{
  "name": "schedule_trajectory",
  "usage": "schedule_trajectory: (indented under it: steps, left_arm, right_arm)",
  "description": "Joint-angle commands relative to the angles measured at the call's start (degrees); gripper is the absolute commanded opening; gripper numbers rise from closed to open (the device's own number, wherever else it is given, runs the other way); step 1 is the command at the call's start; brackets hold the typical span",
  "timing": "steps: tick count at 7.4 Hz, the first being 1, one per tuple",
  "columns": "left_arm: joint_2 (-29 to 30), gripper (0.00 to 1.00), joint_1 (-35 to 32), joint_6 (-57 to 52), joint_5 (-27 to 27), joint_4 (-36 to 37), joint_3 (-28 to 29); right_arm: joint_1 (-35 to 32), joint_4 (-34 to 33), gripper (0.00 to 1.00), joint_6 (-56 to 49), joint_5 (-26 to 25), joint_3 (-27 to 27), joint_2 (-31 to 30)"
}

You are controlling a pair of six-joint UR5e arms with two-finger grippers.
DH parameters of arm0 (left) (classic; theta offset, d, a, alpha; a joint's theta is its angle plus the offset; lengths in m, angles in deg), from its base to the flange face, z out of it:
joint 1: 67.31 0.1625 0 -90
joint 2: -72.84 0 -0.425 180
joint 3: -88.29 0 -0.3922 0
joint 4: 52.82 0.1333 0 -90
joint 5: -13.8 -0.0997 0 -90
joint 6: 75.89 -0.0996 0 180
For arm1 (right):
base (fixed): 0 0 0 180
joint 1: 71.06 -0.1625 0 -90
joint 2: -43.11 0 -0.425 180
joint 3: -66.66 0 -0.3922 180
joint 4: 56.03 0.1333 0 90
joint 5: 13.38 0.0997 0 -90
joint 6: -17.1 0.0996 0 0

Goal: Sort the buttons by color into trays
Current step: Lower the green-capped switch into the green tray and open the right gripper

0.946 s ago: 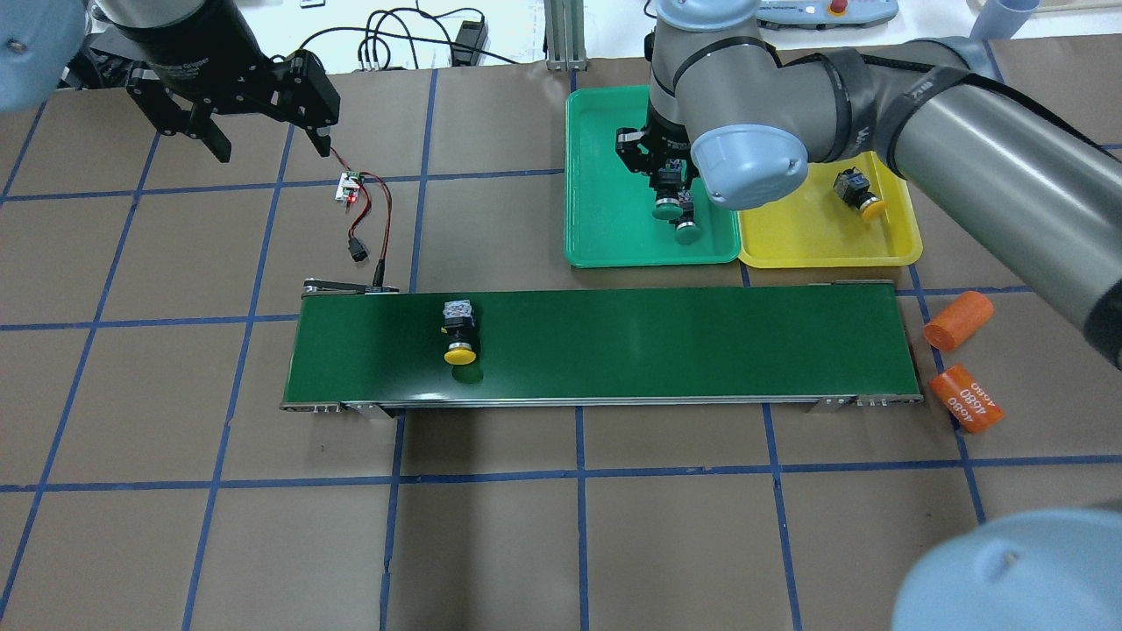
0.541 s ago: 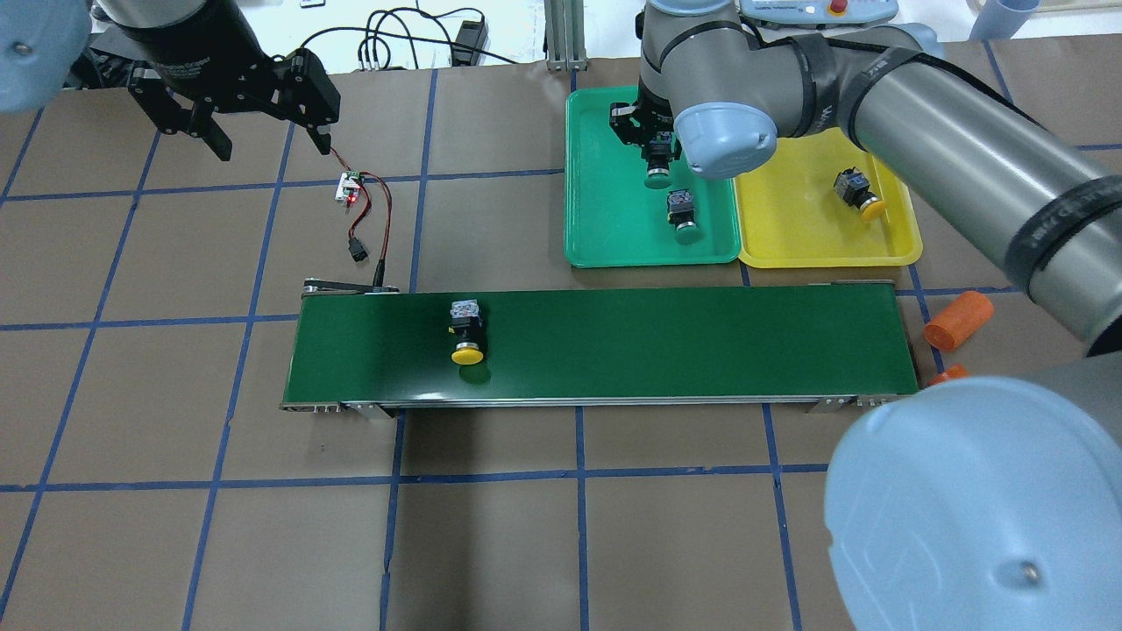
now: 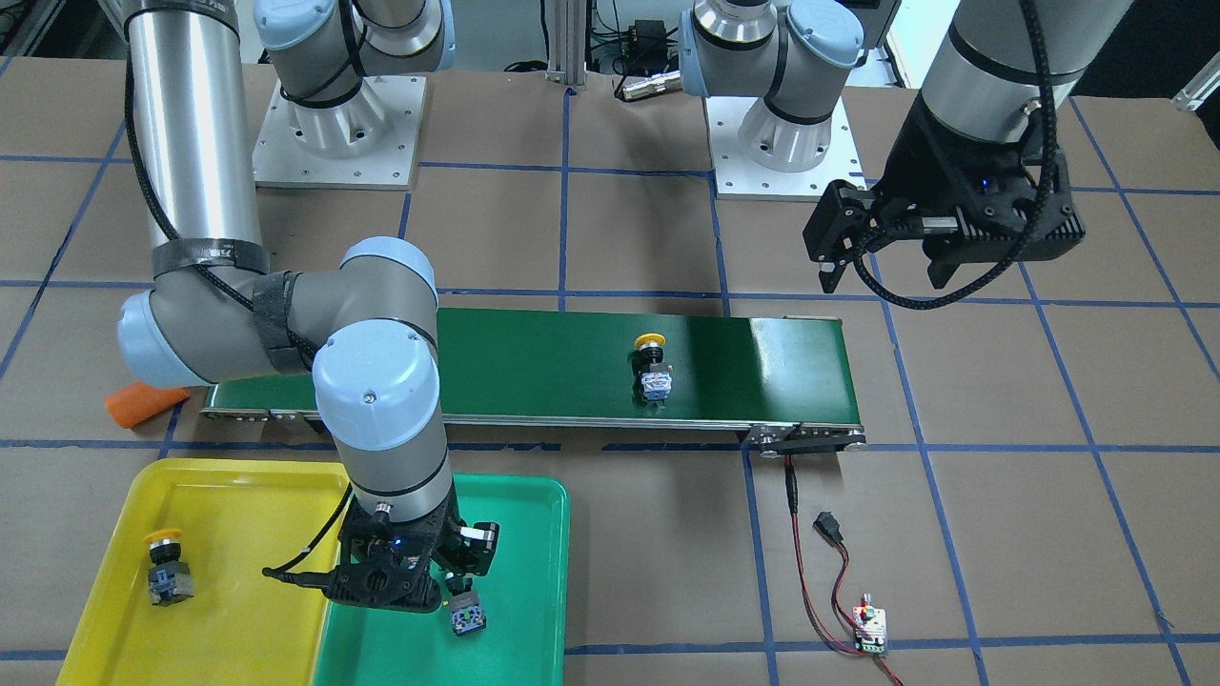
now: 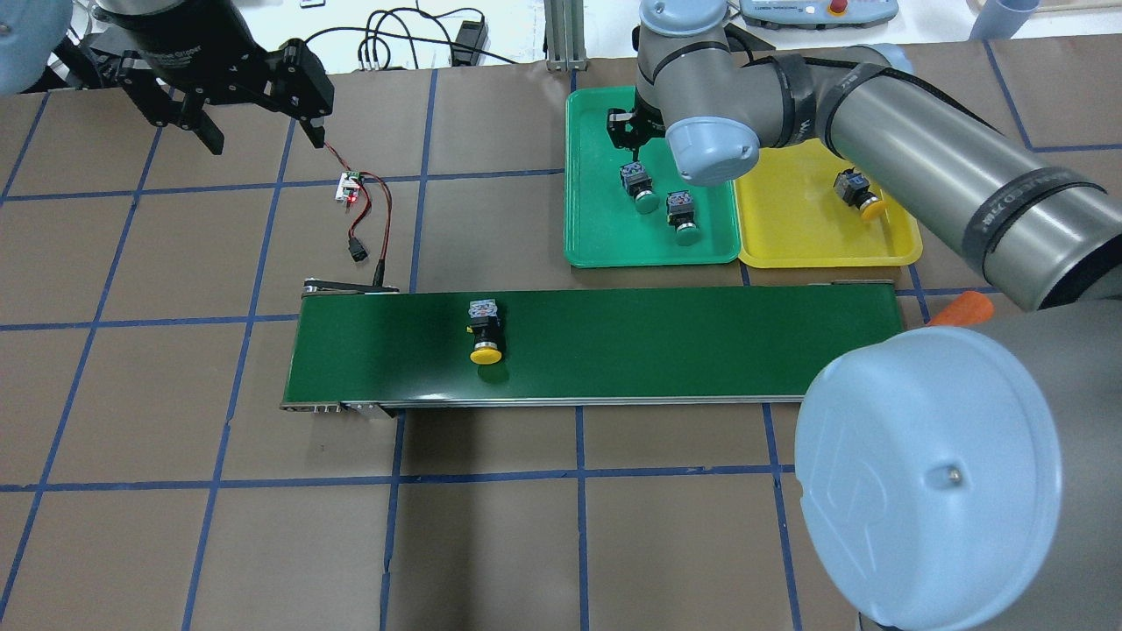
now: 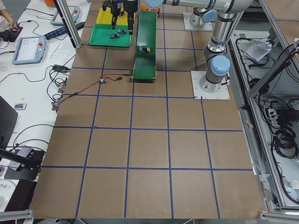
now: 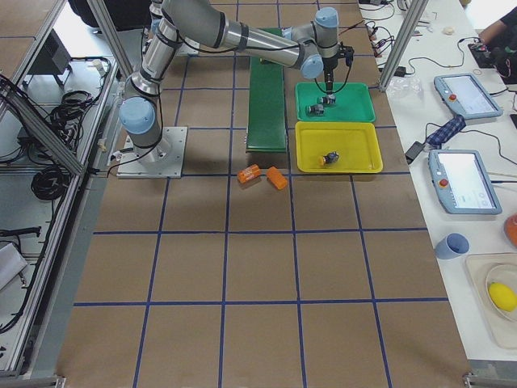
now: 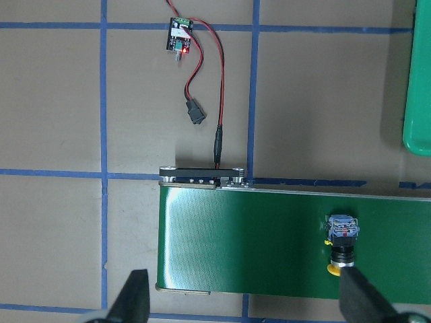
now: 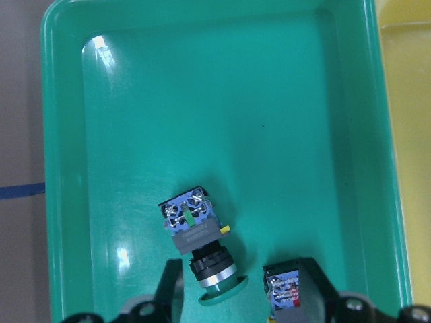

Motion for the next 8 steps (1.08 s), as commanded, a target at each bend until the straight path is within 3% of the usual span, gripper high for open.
schedule_trajectory:
  steps: [1, 6, 8]
  left_arm:
    - [-1.60, 1.00, -0.23, 3.00, 0.19, -1.97, -0.19]
    - [-1.68, 1.00, -0.50, 3.55, 0.11, -2.06, -0.98]
    - [-1.87, 1.00, -0.24, 3.56, 0.28, -6.17, -0.02]
  right_arm:
    - [1.93, 3.44, 1.00, 0.03, -0.14, -0.26, -2.40]
    - [2.29, 16.96, 1.00, 0.46, -0.04, -1.31, -9.35]
    - [2.47, 21.91, 1.00, 2.74, -0.13, -1.84, -11.20]
